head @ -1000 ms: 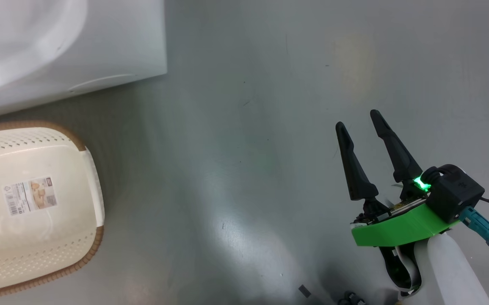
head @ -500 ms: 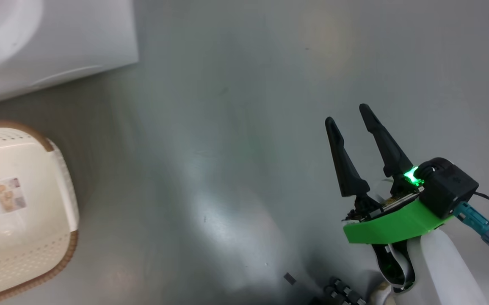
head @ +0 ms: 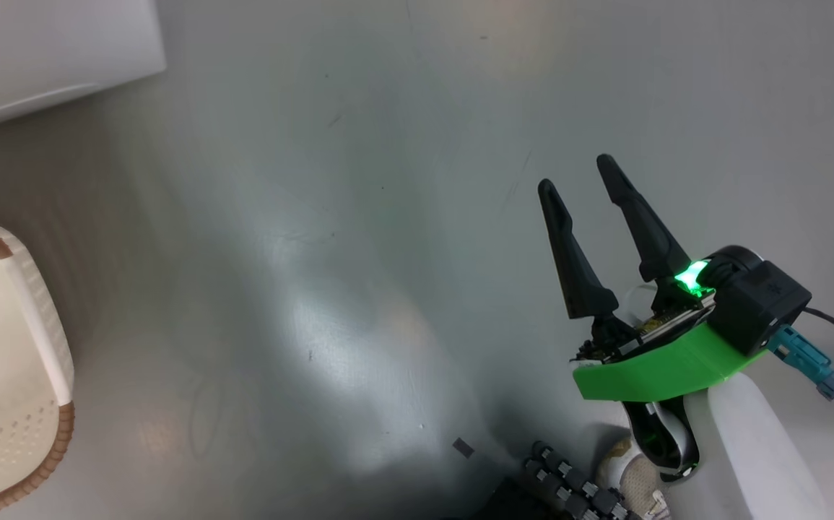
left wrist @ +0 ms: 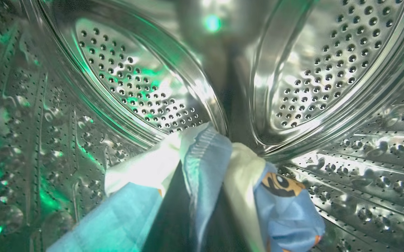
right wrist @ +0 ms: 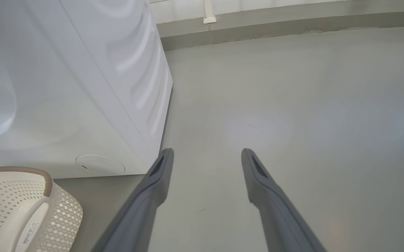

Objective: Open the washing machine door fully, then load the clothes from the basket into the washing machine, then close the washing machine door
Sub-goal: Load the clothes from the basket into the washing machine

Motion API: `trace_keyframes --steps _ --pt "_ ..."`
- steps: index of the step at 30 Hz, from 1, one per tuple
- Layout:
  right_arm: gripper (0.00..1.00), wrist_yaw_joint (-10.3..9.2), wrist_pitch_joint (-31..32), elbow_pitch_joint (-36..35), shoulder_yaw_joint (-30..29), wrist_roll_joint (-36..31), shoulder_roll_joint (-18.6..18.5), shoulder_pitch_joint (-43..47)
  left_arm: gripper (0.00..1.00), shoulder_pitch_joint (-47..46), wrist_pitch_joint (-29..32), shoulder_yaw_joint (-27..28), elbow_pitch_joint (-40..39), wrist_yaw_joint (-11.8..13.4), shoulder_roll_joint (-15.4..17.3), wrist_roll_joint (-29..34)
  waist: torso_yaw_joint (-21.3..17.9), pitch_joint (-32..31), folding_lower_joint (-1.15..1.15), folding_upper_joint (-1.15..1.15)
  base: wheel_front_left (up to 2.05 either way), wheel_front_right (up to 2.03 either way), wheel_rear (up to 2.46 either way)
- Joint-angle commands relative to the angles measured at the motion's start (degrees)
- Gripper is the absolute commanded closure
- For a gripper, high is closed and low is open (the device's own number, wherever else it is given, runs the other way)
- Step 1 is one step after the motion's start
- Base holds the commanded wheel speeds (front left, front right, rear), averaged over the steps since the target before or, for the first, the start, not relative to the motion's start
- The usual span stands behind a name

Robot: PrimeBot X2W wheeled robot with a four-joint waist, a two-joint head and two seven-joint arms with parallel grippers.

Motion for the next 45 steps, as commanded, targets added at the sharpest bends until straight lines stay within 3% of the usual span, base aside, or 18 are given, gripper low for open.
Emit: trace_keyframes --steps 1,4,5,6,7,8,18,29,38,45 --pt "0.0 0.35 -0.42 -1.26 1.25 0.51 0.01 0.55 1.0 -0.9 0.3 0.89 0.1 -0.52 2.77 -0.28 -0.13 0.68 0.0 0.0 0.0 0.0 0.0" --pt "0.0 0.35 -0.42 -1.28 1.26 0.41 0.01 0.23 1.0 -1.23 0.9 0.89 1.86 -0.79 2.11 -1.1 0.11 0.96 0.0 0.0 0.0 0.0 0.0" --pt "0.0 0.35 -0.42 -1.28 1.2 0.35 0.01 0.16 0.75 -1.27 1.11 0.91 2.32 -0.93 1.89 -1.42 0.24 1.0 0.0 0.0 0.0 0.0 0.0" --pt "0.0 0.35 -0.42 -1.27 1.12 0.28 0.01 0.1 0.56 -1.31 1.19 0.88 2.66 -1.09 1.72 -1.65 0.37 1.01 0.0 0.0 0.0 0.0 0.0" --pt "0.0 0.35 -0.42 -1.25 1.07 0.19 0.01 0.03 0.19 -1.29 1.4 0.88 3.01 -1.23 1.55 -1.93 0.5 0.98 0.0 0.0 0.0 0.0 0.0" --pt "0.0 0.35 -0.42 -1.2 1.01 0.1 0.01 -0.05 0.0 -1.33 1.64 0.8 3.33 -1.38 1.37 -2.14 0.64 0.94 0.0 0.0 0.0 0.0 0.0" --pt "0.0 0.35 -0.42 -0.92 0.5 -0.65 0.01 -0.19 0.0 -0.18 1.61 -0.05 4.83 -2.19 -0.41 -3.32 2.51 -0.73 0.0 0.0 0.0 0.0 0.0" --pt "0.0 0.35 -0.42 -1.19 -2.47 -3.43 -0.76 1.71 0.0 7.36 -4.78 -0.52 5.16 -3.37 -4.47 -5.28 7.2 -5.96 0.0 0.0 0.0 0.0 0.0" --pt "0.0 0.35 -0.42 -1.38 -4.99 -4.91 -1.86 4.35 0.0 17.42 -10.66 -0.74 2.06 -2.56 -7.24 -6.36 10.74 -11.4 0.0 0.0 0.0 0.0 0.0" --pt "0.0 0.35 -0.42 -1.54 -6.22 -5.8 -2.16 6.92 0.0 28.94 -14.86 0.52 -4.44 -0.35 -9.26 -7.92 13.04 -15.4 0.0 0.0 0.0 0.0 0.0"
